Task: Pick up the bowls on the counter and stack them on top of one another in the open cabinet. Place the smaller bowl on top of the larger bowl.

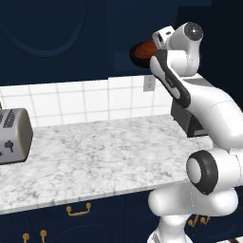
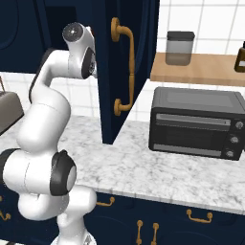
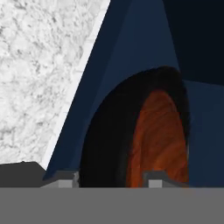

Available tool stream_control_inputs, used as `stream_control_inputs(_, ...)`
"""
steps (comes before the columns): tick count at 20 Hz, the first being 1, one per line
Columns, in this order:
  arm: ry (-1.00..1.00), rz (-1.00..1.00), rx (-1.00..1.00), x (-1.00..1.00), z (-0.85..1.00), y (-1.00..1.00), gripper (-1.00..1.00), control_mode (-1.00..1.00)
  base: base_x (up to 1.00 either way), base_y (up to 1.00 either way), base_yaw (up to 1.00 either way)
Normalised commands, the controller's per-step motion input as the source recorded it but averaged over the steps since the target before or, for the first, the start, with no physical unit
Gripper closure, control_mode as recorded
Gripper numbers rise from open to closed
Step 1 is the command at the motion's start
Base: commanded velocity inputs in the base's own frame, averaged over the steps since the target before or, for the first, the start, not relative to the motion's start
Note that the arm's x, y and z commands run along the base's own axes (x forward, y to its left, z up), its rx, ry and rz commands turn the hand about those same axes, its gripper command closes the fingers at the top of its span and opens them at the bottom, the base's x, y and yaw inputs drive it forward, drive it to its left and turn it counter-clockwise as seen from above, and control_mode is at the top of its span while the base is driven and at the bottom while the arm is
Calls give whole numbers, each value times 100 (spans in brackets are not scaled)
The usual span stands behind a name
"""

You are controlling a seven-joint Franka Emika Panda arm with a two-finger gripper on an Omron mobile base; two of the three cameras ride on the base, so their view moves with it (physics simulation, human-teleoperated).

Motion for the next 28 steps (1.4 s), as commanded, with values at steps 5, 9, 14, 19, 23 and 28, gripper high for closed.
stream_control_inputs(5, -20, 0, 0, -68, 4, 0, -100, -100, 0, 0, 0)
stream_control_inputs(9, -33, -7, 0, -100, 0, 0, -100, -100, 0, 0, 0)
stream_control_inputs(14, -41, -11, 0, -100, 12, 3, -100, -100, 0, 0, 0)
stream_control_inputs(19, -50, -7, -5, -100, 94, 4, -100, -100, 0, 0, 0)
stream_control_inputs(23, -41, 0, -9, -100, 100, 23, -100, -100, 0, 0, 0)
stream_control_inputs(28, -24, 12, -10, -91, 51, 43, -100, -100, 0, 0, 0)
